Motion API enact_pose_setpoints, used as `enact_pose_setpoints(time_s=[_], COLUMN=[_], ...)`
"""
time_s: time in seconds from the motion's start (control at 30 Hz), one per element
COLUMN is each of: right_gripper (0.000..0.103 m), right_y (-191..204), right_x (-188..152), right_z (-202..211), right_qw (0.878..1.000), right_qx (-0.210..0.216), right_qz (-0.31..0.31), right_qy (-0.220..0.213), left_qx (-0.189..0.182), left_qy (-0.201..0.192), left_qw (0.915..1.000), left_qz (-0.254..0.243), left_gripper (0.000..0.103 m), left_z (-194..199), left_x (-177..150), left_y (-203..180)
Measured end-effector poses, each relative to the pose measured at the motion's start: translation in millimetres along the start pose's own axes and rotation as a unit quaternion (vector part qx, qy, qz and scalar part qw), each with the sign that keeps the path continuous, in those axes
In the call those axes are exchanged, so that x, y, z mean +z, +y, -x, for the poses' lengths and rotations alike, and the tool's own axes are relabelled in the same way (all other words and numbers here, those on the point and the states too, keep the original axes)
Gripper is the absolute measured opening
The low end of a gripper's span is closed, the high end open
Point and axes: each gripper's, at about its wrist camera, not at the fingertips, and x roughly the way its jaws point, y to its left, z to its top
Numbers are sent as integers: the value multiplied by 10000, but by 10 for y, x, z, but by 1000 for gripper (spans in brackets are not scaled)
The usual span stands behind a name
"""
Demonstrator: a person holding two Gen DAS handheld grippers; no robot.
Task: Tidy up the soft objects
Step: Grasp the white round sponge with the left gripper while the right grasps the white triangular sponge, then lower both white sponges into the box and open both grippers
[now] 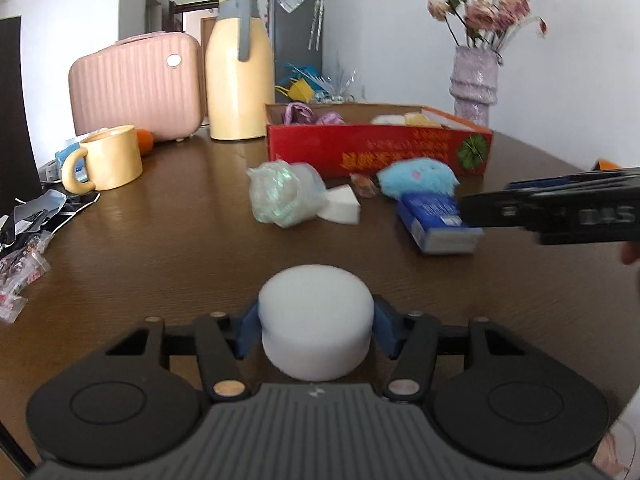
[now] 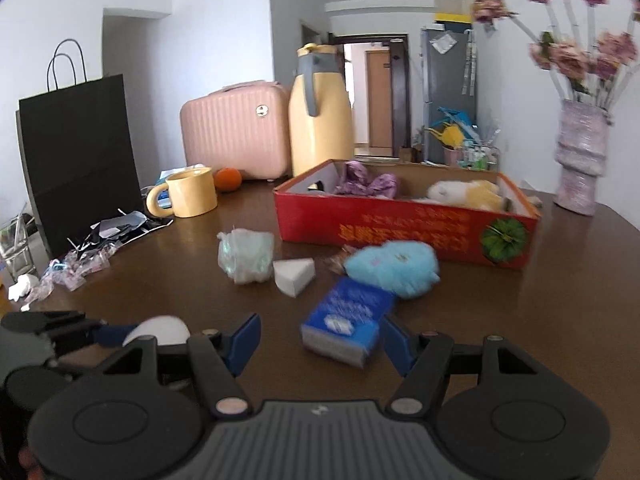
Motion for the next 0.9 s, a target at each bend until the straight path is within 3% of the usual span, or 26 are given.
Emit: enact_pose_setpoints(time_s=[0.1, 0.23, 0.37, 0.4, 0.43, 0.47, 0.67, 0.9], right_gripper=[63, 47, 39, 35, 23, 22, 18, 18], right_y=[80, 226, 282, 285, 290, 296, 277, 110], right_x=[183, 373, 443, 443, 438, 430, 419, 296], right_z=[-366, -955, -1284, -1331, -1356, -1363, -1126, -131], right_qw=[9997, 9966, 9949, 9946, 9945, 9946, 9965, 9996], right_qx=[42, 51, 136, 166, 172, 152, 203, 217], right_qz=[208, 558, 498, 445, 424, 424, 339, 122], right_qy=[150, 606, 868, 922, 945, 933, 732, 127], left_qx=[39, 221, 455, 458, 464, 472, 441, 157], left_qy=[-137, -493, -429, -399, -381, -378, -444, -485], left_qw=[9994, 9973, 9958, 9957, 9956, 9957, 9964, 9981], left_qz=[317, 506, 672, 706, 718, 703, 564, 356], left_gripper=[57, 57, 57, 57, 57, 57, 57, 57], left_z=[3, 33, -38, -50, -60, -57, 102, 378], left_x=[156, 342, 383, 382, 374, 361, 347, 281], left_y=[193, 408, 545, 563, 577, 575, 440, 83])
